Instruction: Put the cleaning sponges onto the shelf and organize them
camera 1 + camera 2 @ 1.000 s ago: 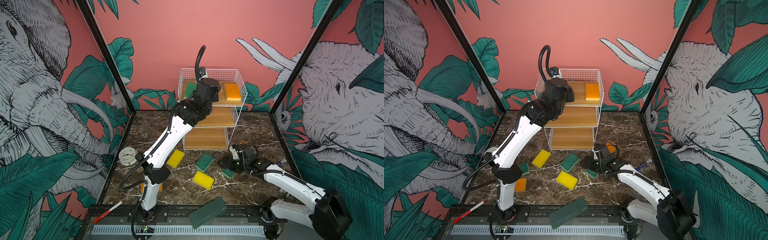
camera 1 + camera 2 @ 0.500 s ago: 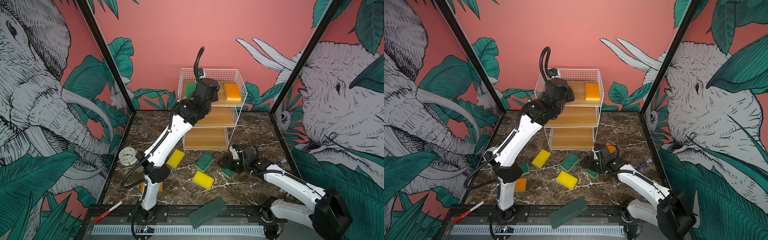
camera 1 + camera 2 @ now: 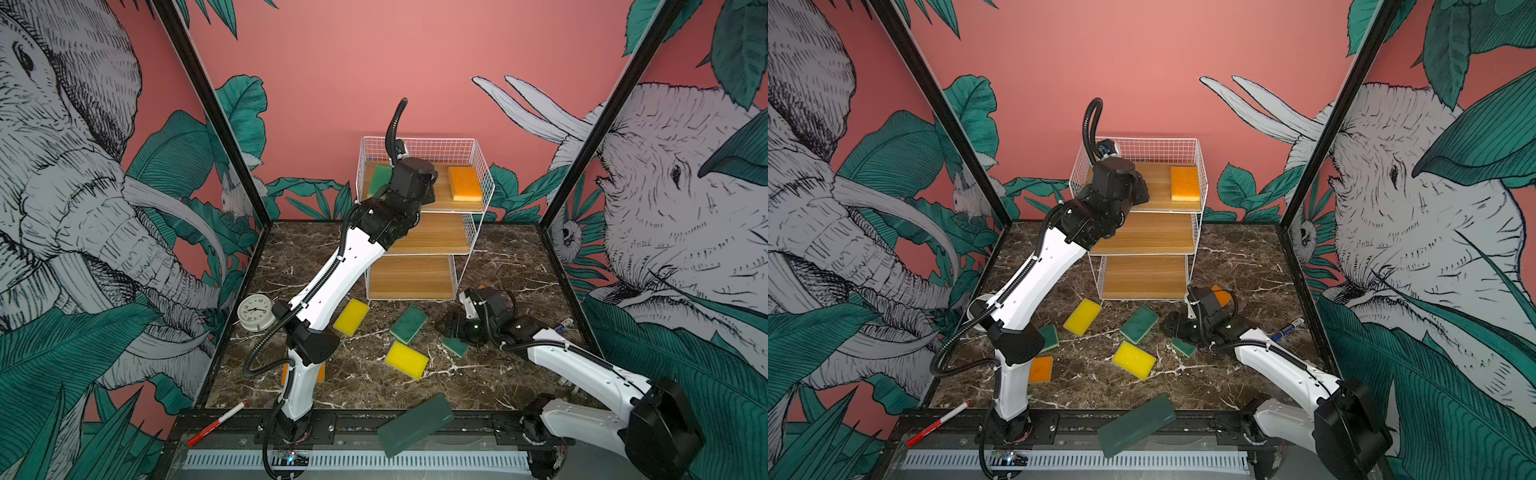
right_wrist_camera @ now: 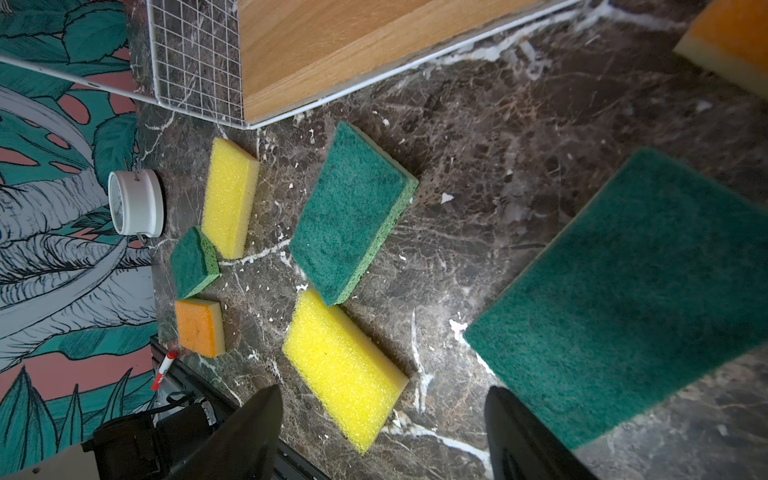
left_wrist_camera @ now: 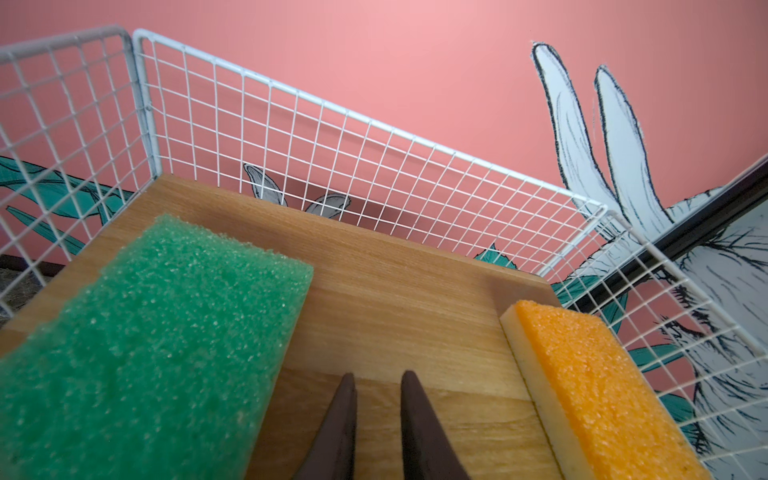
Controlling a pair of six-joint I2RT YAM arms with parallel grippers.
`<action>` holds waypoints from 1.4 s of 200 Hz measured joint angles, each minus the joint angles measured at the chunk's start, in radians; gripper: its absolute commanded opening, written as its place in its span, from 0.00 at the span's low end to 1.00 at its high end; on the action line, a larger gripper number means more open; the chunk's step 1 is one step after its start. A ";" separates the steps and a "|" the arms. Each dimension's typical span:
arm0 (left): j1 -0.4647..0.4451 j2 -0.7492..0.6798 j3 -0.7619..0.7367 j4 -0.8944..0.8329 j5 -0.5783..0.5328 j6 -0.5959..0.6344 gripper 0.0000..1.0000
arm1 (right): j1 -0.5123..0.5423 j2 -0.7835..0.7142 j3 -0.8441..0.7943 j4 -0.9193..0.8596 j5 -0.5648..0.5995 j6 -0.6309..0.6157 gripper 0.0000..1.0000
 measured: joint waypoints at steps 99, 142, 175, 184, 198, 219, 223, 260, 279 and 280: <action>0.018 0.000 -0.036 0.082 0.002 -0.023 0.20 | 0.000 0.002 0.000 0.006 -0.003 0.000 0.81; 0.021 0.000 -0.054 0.117 -0.028 -0.025 0.20 | 0.000 0.005 0.000 0.014 -0.010 0.000 0.81; 0.021 -0.005 -0.070 0.139 -0.051 -0.031 0.20 | 0.000 0.006 0.000 0.014 -0.011 0.000 0.81; 0.021 -0.009 -0.079 0.146 -0.056 -0.032 0.20 | 0.000 0.006 0.000 0.014 -0.012 0.000 0.81; 0.021 -0.020 -0.098 0.157 -0.061 -0.036 0.20 | 0.000 0.006 0.000 0.014 -0.013 0.000 0.81; 0.021 -0.035 -0.121 0.169 -0.065 -0.040 0.19 | 0.000 0.006 0.000 0.014 -0.014 0.000 0.81; 0.021 -0.036 -0.123 0.170 -0.065 -0.040 0.19 | 0.000 0.006 0.000 0.014 -0.014 0.000 0.81; 0.021 -0.036 -0.124 0.175 -0.054 -0.038 0.18 | 0.000 0.006 0.000 0.014 -0.015 0.000 0.81; 0.021 -0.036 -0.124 0.175 -0.043 -0.035 0.18 | 0.000 0.006 0.000 0.014 -0.015 0.000 0.81; 0.021 -0.036 -0.124 0.175 -0.042 -0.035 0.18 | 0.000 0.006 0.000 0.014 -0.015 0.000 0.81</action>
